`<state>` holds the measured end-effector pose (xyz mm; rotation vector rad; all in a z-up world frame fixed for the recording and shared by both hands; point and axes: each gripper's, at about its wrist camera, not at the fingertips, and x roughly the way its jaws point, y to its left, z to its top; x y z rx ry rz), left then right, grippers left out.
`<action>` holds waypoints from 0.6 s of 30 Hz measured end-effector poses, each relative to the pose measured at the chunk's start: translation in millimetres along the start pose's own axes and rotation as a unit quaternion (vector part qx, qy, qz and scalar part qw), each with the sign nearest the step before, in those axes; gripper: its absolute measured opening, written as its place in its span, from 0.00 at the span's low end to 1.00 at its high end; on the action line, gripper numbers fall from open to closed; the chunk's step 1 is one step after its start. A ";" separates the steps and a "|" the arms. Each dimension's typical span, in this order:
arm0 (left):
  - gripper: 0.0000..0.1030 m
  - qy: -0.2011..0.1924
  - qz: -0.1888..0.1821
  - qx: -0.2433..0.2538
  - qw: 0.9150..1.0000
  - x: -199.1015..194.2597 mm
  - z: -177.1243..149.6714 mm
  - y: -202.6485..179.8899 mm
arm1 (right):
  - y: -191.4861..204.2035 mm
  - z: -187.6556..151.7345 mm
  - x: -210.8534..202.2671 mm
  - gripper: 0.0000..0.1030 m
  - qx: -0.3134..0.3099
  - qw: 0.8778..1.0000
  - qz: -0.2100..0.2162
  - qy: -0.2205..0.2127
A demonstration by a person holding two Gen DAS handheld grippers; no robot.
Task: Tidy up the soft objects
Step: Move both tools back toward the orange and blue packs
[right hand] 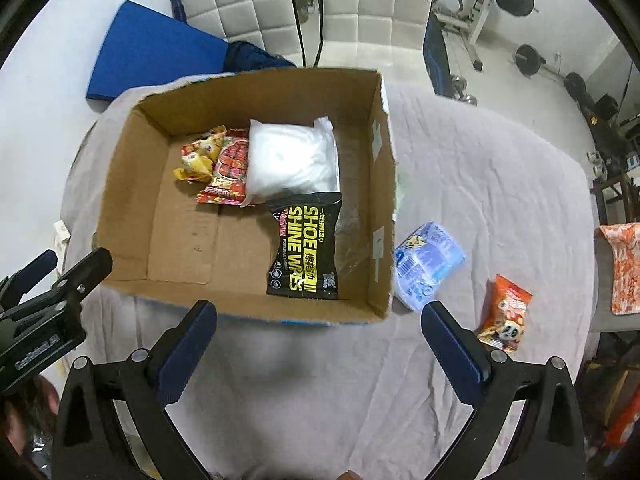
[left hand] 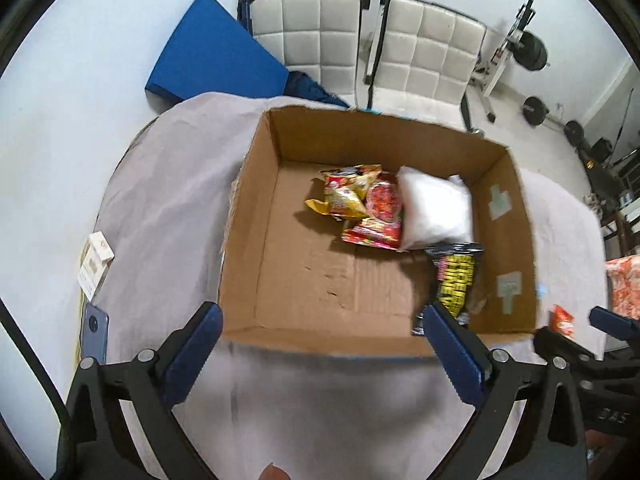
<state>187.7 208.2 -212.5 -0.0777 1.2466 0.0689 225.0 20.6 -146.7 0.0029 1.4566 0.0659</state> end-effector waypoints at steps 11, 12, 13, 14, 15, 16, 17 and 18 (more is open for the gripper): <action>1.00 -0.040 -0.017 -0.001 0.999 -75.9 -27.4 -10.3 | -7.4 -35.1 -67.1 1.00 0.002 0.999 0.024 -0.037; 1.00 -0.043 -0.017 -0.001 0.999 -81.0 -29.0 -10.3 | -7.9 -37.7 -72.3 1.00 0.002 0.999 0.026 -0.040; 1.00 -0.047 -0.018 -0.002 0.999 -87.9 -30.4 -10.6 | -8.1 -39.7 -76.8 1.00 0.002 0.999 0.030 -0.042; 1.00 -0.050 -0.018 -0.003 0.999 -92.0 -31.1 -10.3 | -8.2 -40.7 -79.3 1.00 0.002 0.999 0.033 -0.044; 1.00 -0.052 -0.018 -0.004 0.998 -95.3 -32.1 -10.4 | -7.9 -41.7 -82.3 1.00 0.002 0.998 0.036 -0.046; 1.00 -0.054 -0.016 -0.005 0.998 -99.2 -33.0 -11.3 | -7.3 -41.8 -83.9 1.00 0.002 0.998 0.038 -0.047; 1.00 -0.053 -0.016 -0.005 0.998 -101.6 -33.5 -12.2 | -6.8 -42.2 -85.9 1.00 0.002 0.998 0.041 -0.048; 1.00 -0.052 -0.016 -0.005 0.999 -103.0 -34.2 -13.2 | -7.3 -42.3 -87.1 1.00 0.003 0.998 0.045 -0.049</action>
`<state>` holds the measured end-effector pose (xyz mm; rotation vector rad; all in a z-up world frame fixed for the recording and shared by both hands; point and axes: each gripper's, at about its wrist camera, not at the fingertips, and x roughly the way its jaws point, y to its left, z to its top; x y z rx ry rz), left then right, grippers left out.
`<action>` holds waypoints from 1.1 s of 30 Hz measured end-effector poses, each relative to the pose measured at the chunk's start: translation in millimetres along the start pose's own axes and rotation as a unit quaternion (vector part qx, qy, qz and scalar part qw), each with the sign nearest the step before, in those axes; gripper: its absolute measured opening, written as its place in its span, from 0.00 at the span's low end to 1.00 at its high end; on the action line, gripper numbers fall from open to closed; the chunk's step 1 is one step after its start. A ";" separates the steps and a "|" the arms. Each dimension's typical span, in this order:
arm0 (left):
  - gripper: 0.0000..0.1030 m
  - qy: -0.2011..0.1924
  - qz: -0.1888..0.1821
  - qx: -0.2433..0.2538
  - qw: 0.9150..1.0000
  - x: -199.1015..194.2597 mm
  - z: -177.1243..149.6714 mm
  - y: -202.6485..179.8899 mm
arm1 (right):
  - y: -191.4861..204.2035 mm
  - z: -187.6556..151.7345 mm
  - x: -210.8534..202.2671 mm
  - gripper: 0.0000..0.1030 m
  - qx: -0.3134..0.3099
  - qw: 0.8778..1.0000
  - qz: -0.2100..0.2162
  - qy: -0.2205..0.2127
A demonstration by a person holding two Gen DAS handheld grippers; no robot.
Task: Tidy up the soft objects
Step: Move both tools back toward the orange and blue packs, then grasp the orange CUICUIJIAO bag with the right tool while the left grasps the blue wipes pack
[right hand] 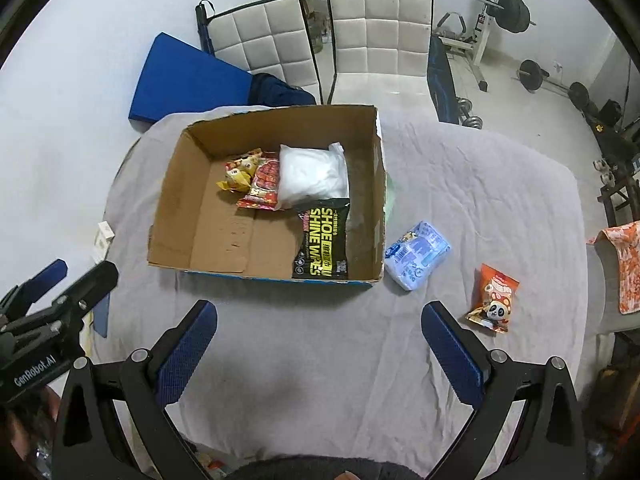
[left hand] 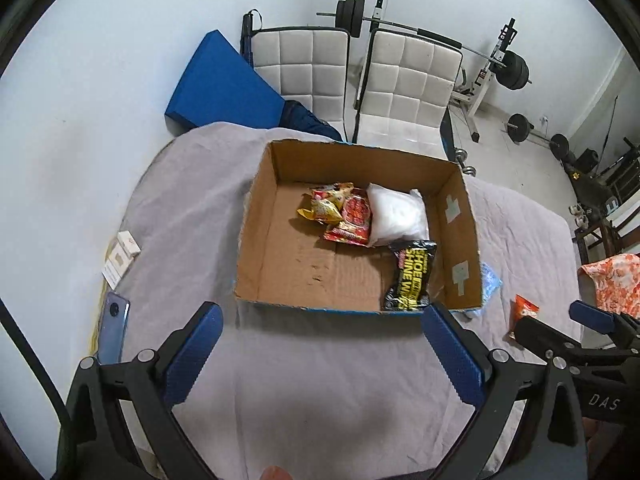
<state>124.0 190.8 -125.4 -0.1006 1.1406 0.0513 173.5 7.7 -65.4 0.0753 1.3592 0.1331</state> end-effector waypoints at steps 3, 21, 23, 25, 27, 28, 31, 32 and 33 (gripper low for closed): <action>1.00 0.007 -0.012 -0.007 1.000 -1.7 -0.4 -4.0 | -5.6 0.3 -2.4 1.00 0.007 1.000 0.008 0.000; 1.00 0.056 -0.024 0.263 0.963 103.4 85.8 -256.9 | -282.8 -32.7 109.4 1.00 0.257 0.958 -0.037 0.120; 1.00 0.079 -0.007 0.314 0.946 132.0 90.4 -286.9 | -300.0 -39.3 126.5 1.00 0.268 0.953 -0.040 0.132; 1.00 0.104 0.019 0.366 0.925 163.0 89.2 -316.0 | -310.2 -45.1 140.0 1.00 0.277 0.950 -0.041 0.142; 1.00 0.138 0.028 0.405 0.903 194.8 84.4 -338.8 | -316.9 -51.7 146.5 1.00 0.283 0.947 -0.035 0.149; 1.00 0.162 0.025 0.419 0.893 213.0 81.6 -349.8 | -318.3 -53.5 148.2 1.00 0.284 0.946 -0.033 0.151; 0.99 0.226 0.020 0.434 0.872 254.8 72.2 -367.3 | -319.8 -59.4 153.4 1.00 0.281 0.946 -0.026 0.157; 0.99 0.235 0.022 0.438 0.868 262.0 69.6 -370.4 | -322.3 -59.9 156.4 1.00 0.279 0.947 -0.024 0.159; 0.99 0.251 0.025 0.445 0.859 275.1 63.3 -375.7 | -322.9 -59.2 157.9 1.00 0.277 0.947 -0.023 0.159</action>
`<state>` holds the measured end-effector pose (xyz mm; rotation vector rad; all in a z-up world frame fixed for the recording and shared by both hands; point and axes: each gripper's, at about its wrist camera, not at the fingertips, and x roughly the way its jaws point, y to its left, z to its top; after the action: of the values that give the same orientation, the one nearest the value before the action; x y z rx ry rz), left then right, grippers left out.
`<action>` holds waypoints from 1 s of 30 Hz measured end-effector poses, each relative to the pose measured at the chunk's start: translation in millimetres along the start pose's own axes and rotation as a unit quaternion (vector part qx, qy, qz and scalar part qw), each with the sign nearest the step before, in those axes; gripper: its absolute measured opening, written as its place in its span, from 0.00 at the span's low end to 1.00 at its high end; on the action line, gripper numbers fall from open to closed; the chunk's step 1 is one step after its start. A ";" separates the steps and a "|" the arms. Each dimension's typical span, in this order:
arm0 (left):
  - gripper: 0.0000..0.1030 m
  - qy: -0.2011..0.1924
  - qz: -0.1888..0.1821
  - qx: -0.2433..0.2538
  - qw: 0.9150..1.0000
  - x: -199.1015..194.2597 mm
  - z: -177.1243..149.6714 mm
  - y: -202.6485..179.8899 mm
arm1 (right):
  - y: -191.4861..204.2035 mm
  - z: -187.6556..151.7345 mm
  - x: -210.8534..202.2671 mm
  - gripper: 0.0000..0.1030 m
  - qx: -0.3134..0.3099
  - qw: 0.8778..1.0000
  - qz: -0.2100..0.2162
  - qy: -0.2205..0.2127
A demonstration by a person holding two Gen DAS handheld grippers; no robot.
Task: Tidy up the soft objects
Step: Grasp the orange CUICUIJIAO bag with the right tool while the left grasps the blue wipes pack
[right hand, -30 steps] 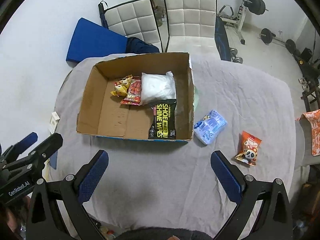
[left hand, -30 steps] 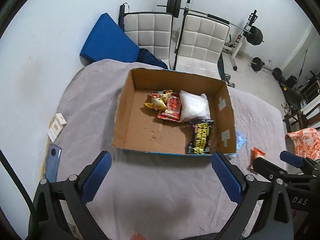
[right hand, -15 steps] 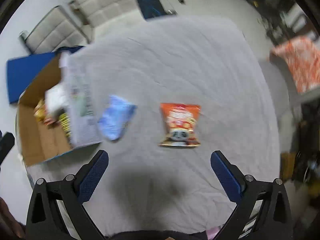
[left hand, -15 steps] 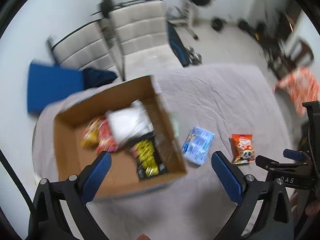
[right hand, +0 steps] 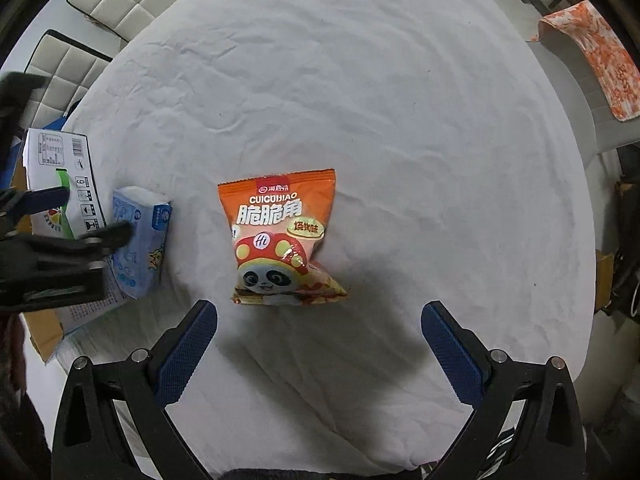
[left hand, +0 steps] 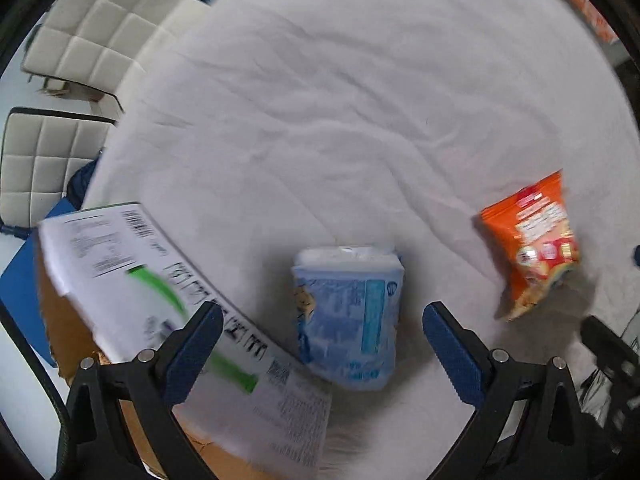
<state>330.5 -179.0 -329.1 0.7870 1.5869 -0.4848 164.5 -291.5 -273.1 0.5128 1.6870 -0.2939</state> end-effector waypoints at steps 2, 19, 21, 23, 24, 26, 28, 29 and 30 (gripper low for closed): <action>0.92 0.022 0.006 0.011 1.000 15.1 6.2 -6.1 | 1.7 5.6 3.9 1.00 -0.006 1.000 -0.003 0.001; 0.52 0.080 -0.164 -0.166 0.969 61.0 6.6 17.9 | 13.0 32.9 69.4 0.55 -0.008 0.997 0.029 0.077; 0.52 0.076 -0.185 -0.184 0.962 62.5 -2.1 14.7 | 7.8 31.4 64.7 0.50 -0.017 0.998 0.014 0.066; 0.52 0.070 -0.200 -0.202 0.956 62.2 -9.6 11.5 | -0.2 30.8 60.8 0.49 -0.021 0.998 -0.007 0.067; 0.52 0.066 -0.213 -0.217 0.950 62.1 -14.5 9.9 | -5.7 29.8 59.4 0.49 -0.025 0.997 -0.017 0.069; 0.52 0.065 -0.234 -0.233 0.942 64.2 -26.6 1.7 | -14.5 28.2 58.9 0.49 -0.033 0.996 -0.031 0.077; 0.53 0.063 -0.249 -0.239 0.936 64.4 -37.6 -13.7 | -24.7 23.6 59.4 0.49 -0.043 0.994 -0.043 0.090; 0.53 0.061 -0.251 -0.237 0.937 63.8 -42.1 -19.4 | -27.5 22.7 60.3 0.49 -0.044 0.994 -0.044 0.092; 0.55 0.058 -0.251 -0.235 0.937 62.4 -46.7 -22.8 | -32.4 22.1 60.8 0.49 -0.039 0.994 -0.041 0.095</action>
<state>279.8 -148.4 -384.7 0.0385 1.9188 -0.3955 160.8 -319.7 -339.7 0.4244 1.9009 -0.2439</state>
